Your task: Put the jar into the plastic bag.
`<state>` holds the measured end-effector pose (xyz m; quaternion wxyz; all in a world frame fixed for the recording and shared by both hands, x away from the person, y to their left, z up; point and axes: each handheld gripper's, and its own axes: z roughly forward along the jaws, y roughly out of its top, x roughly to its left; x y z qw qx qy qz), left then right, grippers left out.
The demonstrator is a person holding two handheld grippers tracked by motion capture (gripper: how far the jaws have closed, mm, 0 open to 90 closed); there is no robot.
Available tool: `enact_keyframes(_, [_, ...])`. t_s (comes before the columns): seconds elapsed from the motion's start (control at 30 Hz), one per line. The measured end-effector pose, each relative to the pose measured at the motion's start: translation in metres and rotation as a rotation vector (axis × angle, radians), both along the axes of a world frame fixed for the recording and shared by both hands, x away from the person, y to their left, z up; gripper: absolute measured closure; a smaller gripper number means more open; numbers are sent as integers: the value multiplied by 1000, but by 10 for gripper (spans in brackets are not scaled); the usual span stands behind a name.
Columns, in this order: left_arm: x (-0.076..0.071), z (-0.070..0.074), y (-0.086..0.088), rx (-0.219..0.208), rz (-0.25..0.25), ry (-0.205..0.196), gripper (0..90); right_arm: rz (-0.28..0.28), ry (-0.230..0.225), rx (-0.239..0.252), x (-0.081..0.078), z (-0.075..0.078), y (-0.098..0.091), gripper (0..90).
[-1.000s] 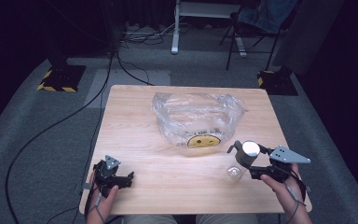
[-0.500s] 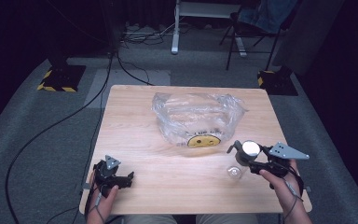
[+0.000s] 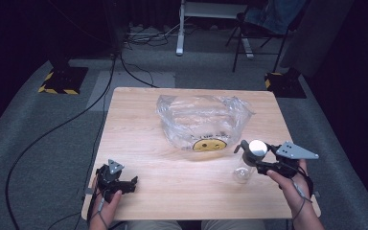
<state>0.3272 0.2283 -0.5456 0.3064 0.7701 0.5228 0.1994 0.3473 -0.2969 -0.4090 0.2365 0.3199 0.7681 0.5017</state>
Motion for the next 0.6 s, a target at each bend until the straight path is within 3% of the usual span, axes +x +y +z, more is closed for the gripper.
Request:
enact_keyframes(0.37, [0,0,0,-1,1,-1,2,22,-17,-2,12,30,9,324])
enact_keyframes(0.6, [0,0,0,-1,1,0,2,23,-17,5,17,40,11,324])
